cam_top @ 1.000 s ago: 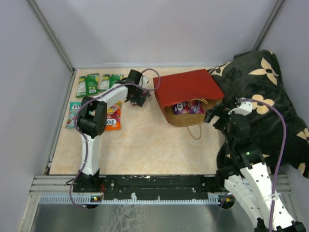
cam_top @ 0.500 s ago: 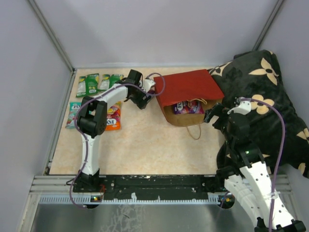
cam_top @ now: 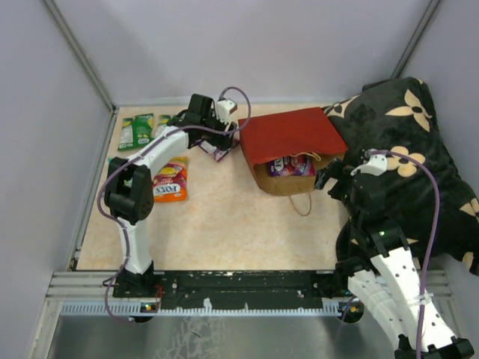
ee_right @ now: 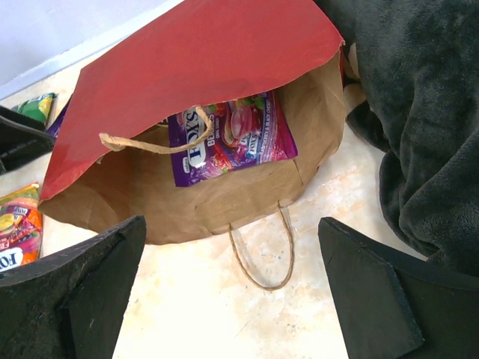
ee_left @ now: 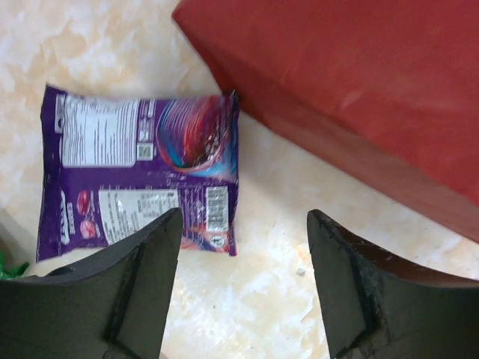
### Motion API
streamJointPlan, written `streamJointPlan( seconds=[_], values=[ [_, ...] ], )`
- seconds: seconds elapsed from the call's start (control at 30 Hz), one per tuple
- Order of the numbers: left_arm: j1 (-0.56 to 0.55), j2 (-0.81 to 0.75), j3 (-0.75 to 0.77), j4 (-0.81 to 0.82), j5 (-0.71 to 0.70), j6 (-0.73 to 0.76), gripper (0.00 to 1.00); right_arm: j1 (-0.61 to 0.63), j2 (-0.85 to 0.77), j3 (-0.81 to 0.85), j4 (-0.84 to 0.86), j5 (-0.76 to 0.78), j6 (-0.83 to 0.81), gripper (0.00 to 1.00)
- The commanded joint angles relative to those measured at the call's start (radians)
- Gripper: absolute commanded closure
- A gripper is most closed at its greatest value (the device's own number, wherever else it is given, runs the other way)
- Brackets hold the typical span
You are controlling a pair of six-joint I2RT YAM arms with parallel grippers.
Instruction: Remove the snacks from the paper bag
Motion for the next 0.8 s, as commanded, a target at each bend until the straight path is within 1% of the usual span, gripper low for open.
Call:
streamJointPlan(
  seconds=[0.0, 0.07, 0.3, 0.57, 0.67, 0.77],
  values=[
    [-0.007, -0.013, -0.050, 0.093, 0.113, -0.064, 0.32, 0.004, 0.000, 0.035, 0.028, -0.010, -0.023, 0.01],
    [-0.006, 0.008, -0.061, 0.098, 0.129, -0.060, 0.36, 0.004, -0.005, 0.037, 0.023, -0.008, -0.028, 0.01],
    [-0.006, 0.075, -0.094, 0.093, 0.156, -0.046, 0.43, 0.004, -0.002, 0.031, 0.025, -0.010, -0.032, 0.01],
    [-0.005, 0.108, -0.101, 0.091, 0.087, -0.028, 0.44, 0.004, 0.014, 0.026, 0.037, -0.021, -0.034, 0.01],
    [-0.005, 0.113, -0.101, 0.093, 0.060, -0.019, 0.48, 0.004, 0.016, 0.021, 0.044, -0.031, -0.036, 0.01],
    [-0.005, 0.114, -0.102, 0.098, 0.032, -0.010, 0.49, 0.004, 0.021, 0.020, 0.045, -0.038, -0.038, 0.01]
  ],
)
